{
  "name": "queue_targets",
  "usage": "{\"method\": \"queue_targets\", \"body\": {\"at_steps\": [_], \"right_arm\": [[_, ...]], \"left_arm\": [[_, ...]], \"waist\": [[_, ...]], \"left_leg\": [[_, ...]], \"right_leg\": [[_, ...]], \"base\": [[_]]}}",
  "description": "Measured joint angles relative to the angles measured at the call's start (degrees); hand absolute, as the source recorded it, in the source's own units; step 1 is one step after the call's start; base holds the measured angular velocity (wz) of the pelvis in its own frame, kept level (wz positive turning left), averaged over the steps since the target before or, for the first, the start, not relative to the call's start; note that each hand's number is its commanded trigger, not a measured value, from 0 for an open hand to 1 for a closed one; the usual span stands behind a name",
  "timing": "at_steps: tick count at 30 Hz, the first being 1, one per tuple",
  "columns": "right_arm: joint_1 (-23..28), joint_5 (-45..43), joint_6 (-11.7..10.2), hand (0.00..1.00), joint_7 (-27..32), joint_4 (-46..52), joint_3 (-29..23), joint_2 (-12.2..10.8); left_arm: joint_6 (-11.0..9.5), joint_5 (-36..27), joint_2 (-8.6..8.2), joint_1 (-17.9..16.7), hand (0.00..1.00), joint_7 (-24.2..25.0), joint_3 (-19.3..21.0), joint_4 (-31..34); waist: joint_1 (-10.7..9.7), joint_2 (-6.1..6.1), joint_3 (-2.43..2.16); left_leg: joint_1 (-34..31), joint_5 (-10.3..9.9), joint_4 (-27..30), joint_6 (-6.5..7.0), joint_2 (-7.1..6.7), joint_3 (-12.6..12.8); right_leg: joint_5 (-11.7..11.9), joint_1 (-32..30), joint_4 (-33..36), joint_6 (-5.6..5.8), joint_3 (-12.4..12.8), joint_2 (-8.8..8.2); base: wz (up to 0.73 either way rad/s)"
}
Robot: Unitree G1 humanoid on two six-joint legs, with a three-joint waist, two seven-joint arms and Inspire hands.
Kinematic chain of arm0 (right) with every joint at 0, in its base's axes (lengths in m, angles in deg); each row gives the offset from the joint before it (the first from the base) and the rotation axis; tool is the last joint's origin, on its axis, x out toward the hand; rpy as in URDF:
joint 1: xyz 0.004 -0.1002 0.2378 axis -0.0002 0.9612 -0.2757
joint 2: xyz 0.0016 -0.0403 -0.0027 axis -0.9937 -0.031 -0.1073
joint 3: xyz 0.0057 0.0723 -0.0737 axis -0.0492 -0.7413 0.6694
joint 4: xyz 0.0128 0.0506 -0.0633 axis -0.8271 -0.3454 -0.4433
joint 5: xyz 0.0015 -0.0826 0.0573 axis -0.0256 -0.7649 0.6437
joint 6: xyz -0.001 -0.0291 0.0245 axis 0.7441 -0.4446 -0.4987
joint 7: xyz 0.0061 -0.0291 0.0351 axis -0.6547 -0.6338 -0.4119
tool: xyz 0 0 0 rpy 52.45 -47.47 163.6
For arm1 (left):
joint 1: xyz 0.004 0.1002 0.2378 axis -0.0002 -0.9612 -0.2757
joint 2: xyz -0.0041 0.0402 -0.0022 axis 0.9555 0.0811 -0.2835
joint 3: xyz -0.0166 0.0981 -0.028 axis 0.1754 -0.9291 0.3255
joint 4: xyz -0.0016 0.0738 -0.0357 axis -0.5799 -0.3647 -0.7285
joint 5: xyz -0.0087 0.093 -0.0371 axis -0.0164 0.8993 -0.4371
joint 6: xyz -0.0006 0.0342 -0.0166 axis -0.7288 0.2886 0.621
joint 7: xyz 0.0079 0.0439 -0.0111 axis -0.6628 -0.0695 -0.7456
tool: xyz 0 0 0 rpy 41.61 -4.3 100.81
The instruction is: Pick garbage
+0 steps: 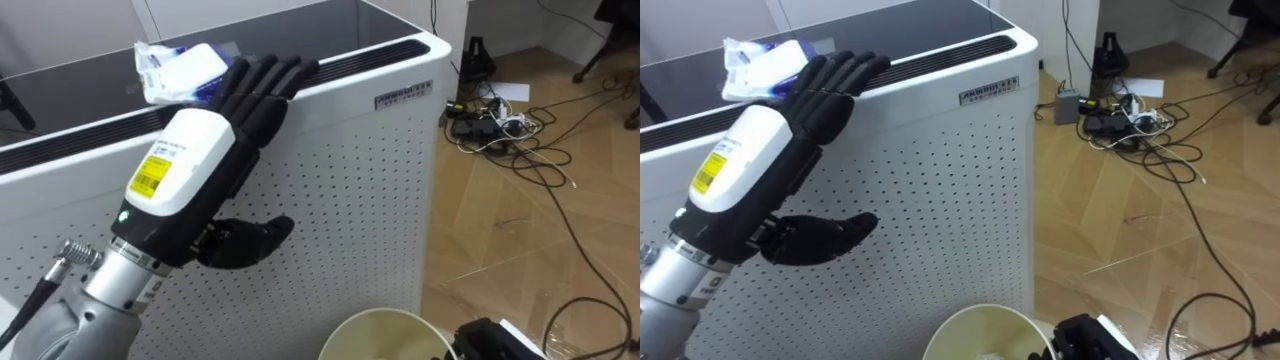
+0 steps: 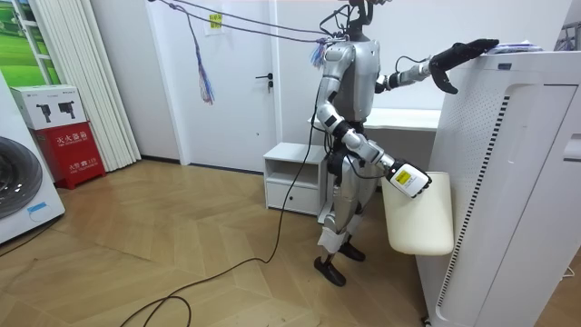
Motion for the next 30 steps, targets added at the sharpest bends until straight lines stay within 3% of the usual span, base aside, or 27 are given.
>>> {"method": "queue_targets", "body": {"at_steps": [13, 20, 24, 30], "right_arm": [[0.01, 0.03, -0.10, 1.00, 0.67, -0.02, 0.12, -0.44], [0.09, 0.00, -0.10, 1.00, 1.19, -0.04, 0.12, -0.43], [0.15, -0.01, -0.10, 1.00, 1.89, -0.54, 0.48, -0.55], [0.15, -0.01, -0.10, 1.00, 1.94, -0.64, 0.66, -0.57]], "left_arm": [[-1.37, 2.40, -0.02, -0.75, 0.00, -4.62, 0.51, 2.81], [-2.32, 2.43, -0.07, -0.75, 0.00, -7.00, 3.18, 3.07], [-2.33, 2.40, -0.10, -0.74, 0.00, -8.99, 4.10, 3.27], [-2.35, 2.42, -0.09, -0.75, 0.00, -9.28, 4.10, 3.32]], "waist": [[0.57, -0.40, 0.19], [1.83, -0.38, -0.02], [1.83, -0.37, -0.44], [2.04, -0.35, -0.46]], "left_leg": [[-1.03, 0.00, -0.08, 0.00, -0.03, 0.50], [-1.03, 0.00, 0.06, 0.00, 0.02, 0.45], [-0.98, 0.00, 0.15, 0.00, -0.02, 0.28], [-0.43, 0.00, 0.27, 0.01, 0.01, 0.31]], "right_leg": [[-0.04, -1.15, 0.00, 0.00, 0.38, 0.00], [-0.03, -1.08, -0.03, 0.00, 0.64, 0.06], [-0.03, -1.02, 0.15, 0.00, 0.51, 0.00], [-0.06, -0.83, 0.85, 0.02, 0.63, -0.01]], "base": [[-0.01], [-0.01], [0.00], [0.00]]}}
